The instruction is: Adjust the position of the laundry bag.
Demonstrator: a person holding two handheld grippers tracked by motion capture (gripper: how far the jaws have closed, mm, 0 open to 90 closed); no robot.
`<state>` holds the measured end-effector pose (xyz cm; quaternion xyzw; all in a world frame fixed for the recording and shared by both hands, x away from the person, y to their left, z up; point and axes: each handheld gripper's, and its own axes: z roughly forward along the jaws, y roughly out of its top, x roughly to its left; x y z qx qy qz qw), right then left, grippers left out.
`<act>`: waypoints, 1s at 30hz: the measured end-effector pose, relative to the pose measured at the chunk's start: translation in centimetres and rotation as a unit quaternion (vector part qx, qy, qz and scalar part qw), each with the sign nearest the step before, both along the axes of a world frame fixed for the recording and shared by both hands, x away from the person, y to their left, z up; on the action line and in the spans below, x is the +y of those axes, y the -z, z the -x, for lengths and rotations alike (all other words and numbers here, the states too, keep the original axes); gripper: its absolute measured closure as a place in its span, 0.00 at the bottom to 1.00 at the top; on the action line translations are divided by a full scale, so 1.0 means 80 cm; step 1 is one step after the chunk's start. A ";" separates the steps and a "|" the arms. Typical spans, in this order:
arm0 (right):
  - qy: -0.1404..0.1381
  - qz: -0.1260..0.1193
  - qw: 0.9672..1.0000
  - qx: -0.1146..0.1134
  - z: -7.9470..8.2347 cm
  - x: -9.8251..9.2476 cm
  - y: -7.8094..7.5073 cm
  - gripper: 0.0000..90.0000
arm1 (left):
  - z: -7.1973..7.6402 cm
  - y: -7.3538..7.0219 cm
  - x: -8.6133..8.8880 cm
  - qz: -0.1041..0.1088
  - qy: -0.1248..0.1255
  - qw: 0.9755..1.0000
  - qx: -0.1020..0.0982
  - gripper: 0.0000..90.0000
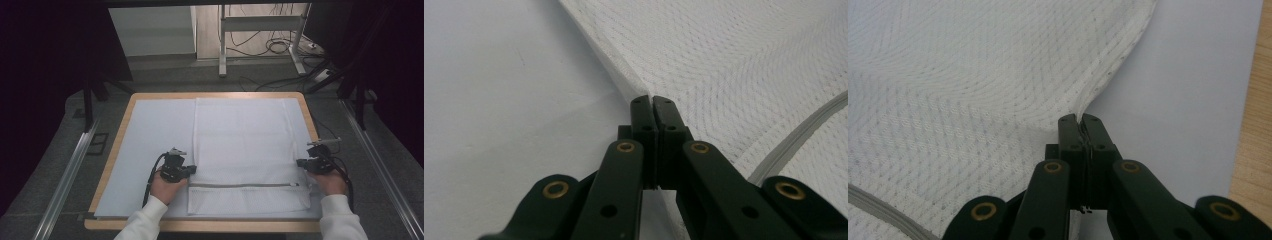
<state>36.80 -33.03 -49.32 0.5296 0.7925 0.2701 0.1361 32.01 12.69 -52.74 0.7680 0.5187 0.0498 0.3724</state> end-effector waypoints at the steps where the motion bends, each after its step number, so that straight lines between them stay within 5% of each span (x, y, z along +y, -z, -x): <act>1: 0.000 0.000 1.000 0.000 0.000 0.000 0.000 0.98 | 0.000 0.000 0.001 0.000 -0.001 1.000 0.001 1.00; 30: -0.017 -0.005 1.000 -0.003 0.001 0.013 0.000 0.98 | 0.003 -0.001 0.018 0.004 -0.011 1.000 0.001 1.00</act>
